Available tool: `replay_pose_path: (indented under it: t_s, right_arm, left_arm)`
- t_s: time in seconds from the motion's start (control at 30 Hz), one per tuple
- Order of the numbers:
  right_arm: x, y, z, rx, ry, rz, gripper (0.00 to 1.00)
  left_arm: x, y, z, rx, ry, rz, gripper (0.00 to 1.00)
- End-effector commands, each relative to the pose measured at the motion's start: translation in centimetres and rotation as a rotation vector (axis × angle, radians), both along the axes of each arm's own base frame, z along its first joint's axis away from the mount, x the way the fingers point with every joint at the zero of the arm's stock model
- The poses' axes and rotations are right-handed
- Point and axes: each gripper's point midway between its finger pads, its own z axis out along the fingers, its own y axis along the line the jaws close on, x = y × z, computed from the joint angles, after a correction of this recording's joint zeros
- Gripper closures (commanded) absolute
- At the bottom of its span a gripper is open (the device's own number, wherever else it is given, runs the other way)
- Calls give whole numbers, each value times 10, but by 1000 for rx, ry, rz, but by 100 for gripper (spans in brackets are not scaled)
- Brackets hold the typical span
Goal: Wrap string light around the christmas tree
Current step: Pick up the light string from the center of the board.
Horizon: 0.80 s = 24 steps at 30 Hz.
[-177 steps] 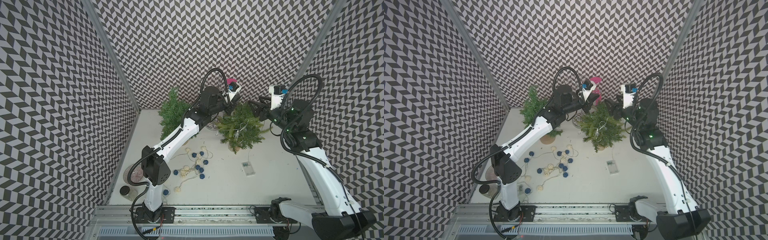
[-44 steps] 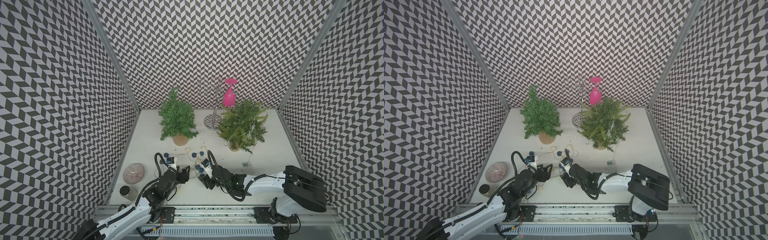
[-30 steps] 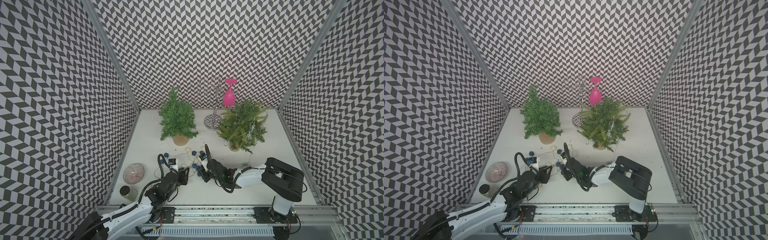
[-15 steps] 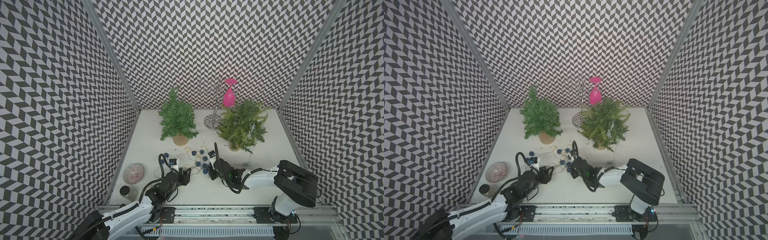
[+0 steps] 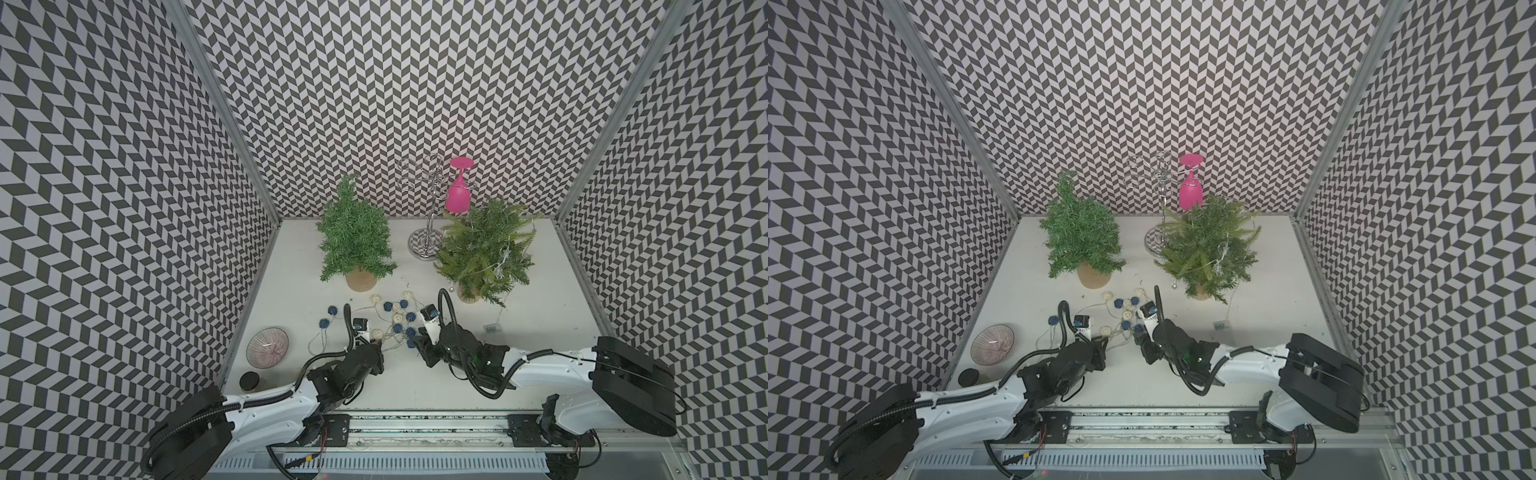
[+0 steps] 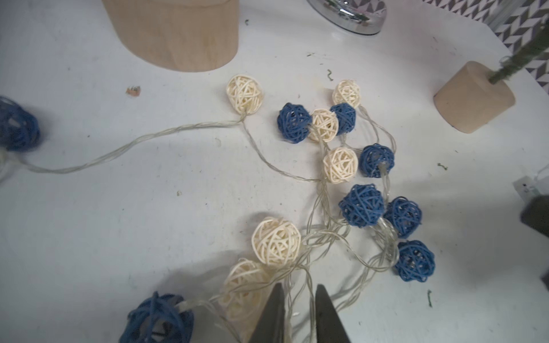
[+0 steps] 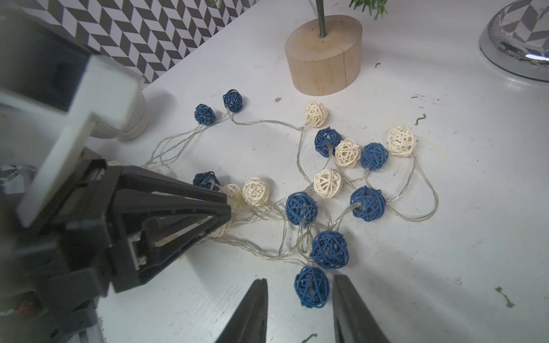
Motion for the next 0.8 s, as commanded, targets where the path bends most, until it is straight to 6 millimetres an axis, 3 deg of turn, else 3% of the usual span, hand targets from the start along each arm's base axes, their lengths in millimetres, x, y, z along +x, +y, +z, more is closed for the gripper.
replay_pose_path:
  t_s: [0.0,0.03,0.13,0.23,0.33,0.43,0.67,0.77]
  right_arm:
    - [-5,7,22,80,-39,35,62]
    - [-7,6,23,85,-39,42,62]
    - [-13,10,31,102,-57,88,62]
    - [-21,19,41,107,-112,176,61]
    - [-19,23,55,87,-195,206,44]
    - [-12,22,76,71,-285,193,36]
    - [-17,30,113,88,-437,280,32]
    - [-15,33,116,90,-464,280,33]
  left_arm:
    - [9,5,7,22,-24,71,94]
    - [10,3,10,21,-28,67,99]
    - [12,-4,25,-11,-57,40,100]
    - [11,-13,59,-82,-118,-14,100]
    - [7,-21,104,-175,-200,-80,100]
    - [3,-24,139,-236,-271,-126,100]
    - [-1,-38,188,-276,-333,-226,100]
    - [-1,-41,202,-286,-351,-241,100]
